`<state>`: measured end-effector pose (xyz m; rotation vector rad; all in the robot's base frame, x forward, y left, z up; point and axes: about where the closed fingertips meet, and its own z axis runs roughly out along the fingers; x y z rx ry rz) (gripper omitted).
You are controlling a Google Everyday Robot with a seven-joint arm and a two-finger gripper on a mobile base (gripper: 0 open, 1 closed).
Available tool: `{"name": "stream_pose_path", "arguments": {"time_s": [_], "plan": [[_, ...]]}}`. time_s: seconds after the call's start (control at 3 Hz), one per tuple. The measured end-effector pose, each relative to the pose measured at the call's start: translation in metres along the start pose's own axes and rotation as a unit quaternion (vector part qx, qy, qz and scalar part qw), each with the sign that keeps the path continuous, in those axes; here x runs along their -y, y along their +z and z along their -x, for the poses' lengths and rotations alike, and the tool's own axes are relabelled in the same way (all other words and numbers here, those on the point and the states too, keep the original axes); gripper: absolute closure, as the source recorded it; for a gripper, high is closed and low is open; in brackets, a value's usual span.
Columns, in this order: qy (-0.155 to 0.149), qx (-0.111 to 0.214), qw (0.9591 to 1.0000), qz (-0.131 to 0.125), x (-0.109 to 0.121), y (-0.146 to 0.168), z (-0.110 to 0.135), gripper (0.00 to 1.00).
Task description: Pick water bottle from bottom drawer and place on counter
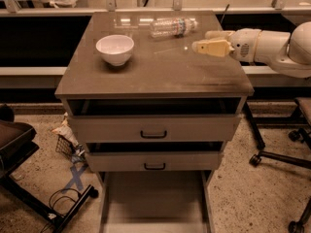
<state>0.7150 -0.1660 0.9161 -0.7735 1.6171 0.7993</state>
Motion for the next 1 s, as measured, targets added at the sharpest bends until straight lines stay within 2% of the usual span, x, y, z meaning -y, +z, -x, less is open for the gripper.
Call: {"name": "stream_pose_path", "arguments": {"time_s": [0.33, 0.67, 1.0], "plan": [[0.000, 0.000, 1.0000, 0.003, -0.0014, 0.0030, 0.0000, 0.09], [0.000, 0.000, 1.0000, 0.004, -0.0025, 0.0052, 0.0000, 0.00], [0.000, 0.000, 1.0000, 0.004, -0.0025, 0.0053, 0.0000, 0.00]]}}
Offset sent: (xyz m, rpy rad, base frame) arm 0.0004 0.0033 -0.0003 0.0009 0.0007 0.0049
